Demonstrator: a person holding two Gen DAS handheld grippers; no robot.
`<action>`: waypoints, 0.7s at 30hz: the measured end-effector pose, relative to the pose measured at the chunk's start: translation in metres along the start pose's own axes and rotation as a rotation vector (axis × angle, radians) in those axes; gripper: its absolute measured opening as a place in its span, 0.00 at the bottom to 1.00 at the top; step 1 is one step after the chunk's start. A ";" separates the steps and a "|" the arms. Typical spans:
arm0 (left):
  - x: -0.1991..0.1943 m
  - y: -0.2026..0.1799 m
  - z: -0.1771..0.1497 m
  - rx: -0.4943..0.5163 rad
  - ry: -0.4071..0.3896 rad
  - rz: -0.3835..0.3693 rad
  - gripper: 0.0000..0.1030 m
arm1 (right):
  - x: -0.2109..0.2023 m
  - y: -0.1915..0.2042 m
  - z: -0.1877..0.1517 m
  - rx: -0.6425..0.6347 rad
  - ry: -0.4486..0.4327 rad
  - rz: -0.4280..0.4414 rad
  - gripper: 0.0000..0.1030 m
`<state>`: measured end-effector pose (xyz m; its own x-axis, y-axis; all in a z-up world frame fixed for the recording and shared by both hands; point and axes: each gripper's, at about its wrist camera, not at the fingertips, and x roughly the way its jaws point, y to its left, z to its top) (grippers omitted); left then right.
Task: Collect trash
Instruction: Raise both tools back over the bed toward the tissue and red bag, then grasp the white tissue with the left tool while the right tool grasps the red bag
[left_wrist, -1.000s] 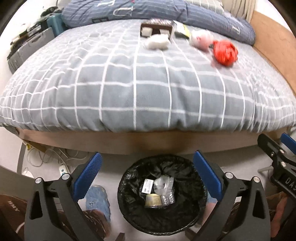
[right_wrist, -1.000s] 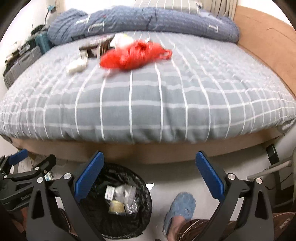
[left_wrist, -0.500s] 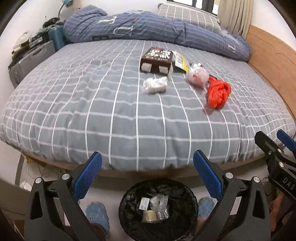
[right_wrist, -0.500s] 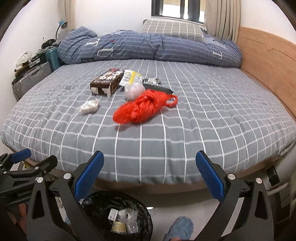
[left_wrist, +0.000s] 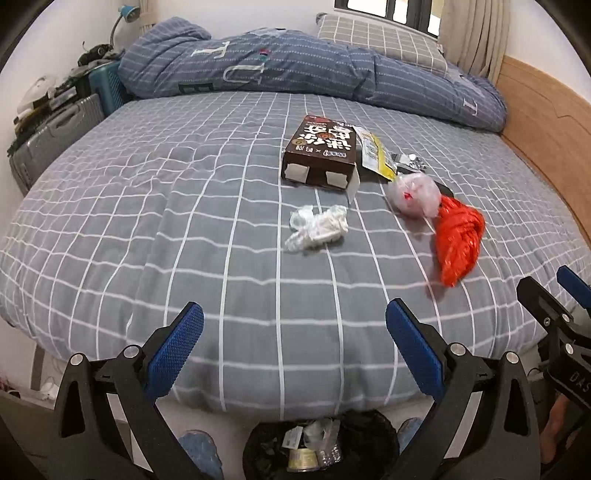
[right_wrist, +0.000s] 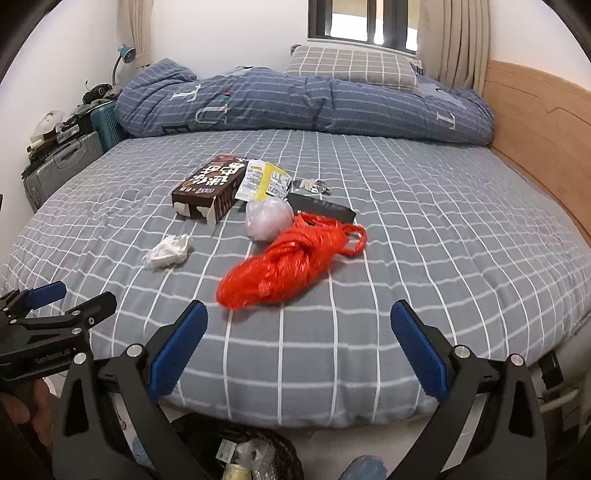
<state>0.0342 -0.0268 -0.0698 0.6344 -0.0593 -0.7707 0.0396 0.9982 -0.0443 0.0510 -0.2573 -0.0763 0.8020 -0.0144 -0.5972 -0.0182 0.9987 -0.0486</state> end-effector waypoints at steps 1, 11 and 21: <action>0.003 0.000 0.003 0.005 -0.002 0.006 0.94 | 0.004 -0.001 0.003 0.003 0.004 0.001 0.93; 0.044 0.003 0.037 0.013 0.024 -0.014 0.94 | 0.047 -0.011 0.029 0.036 0.031 0.009 0.93; 0.081 -0.005 0.061 0.036 0.053 -0.061 0.93 | 0.086 -0.013 0.048 0.050 0.072 0.005 0.93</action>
<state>0.1322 -0.0365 -0.0937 0.5879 -0.1192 -0.8001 0.1058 0.9919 -0.0701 0.1485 -0.2687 -0.0888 0.7568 -0.0113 -0.6535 0.0094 0.9999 -0.0063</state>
